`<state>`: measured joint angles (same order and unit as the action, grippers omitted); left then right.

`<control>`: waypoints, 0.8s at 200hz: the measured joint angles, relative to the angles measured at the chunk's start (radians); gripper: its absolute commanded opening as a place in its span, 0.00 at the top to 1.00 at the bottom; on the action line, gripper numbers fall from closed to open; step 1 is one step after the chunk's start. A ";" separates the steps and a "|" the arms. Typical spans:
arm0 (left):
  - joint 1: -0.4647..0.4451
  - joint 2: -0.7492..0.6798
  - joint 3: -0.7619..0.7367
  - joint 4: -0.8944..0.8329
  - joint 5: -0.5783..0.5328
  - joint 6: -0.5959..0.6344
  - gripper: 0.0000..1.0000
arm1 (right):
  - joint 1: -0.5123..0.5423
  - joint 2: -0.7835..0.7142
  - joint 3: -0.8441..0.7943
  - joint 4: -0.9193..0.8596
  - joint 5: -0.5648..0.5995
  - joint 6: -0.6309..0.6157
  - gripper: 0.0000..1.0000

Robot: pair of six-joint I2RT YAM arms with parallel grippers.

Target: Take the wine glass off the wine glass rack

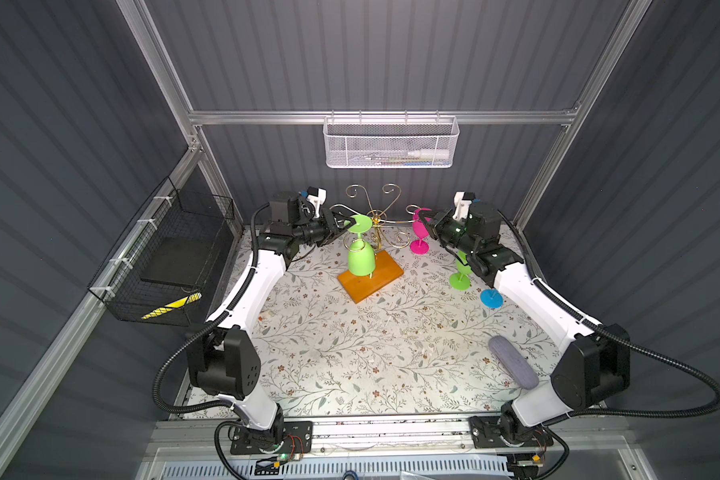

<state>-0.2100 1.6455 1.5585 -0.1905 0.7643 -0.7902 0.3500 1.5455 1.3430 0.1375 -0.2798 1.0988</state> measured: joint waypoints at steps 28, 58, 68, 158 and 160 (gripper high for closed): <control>0.023 -0.018 -0.014 0.004 0.021 -0.008 0.80 | 0.002 0.000 0.000 0.000 0.000 0.000 1.00; 0.029 -0.028 -0.026 0.020 0.060 -0.039 0.95 | 0.004 0.000 0.000 -0.015 0.003 -0.005 1.00; 0.031 -0.032 -0.029 0.024 0.067 -0.045 0.97 | 0.006 0.000 0.000 -0.023 0.003 -0.008 1.00; 0.067 -0.034 -0.033 0.084 0.075 -0.049 0.43 | 0.006 0.002 -0.001 -0.049 0.023 -0.033 1.00; 0.067 -0.034 -0.033 0.085 0.075 -0.050 0.42 | 0.006 0.002 -0.001 -0.049 0.023 -0.033 1.00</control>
<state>-0.1432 1.6119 1.5257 -0.1059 0.8394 -0.8398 0.3561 1.5475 1.3422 0.0887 -0.2573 1.0660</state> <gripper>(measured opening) 0.559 0.078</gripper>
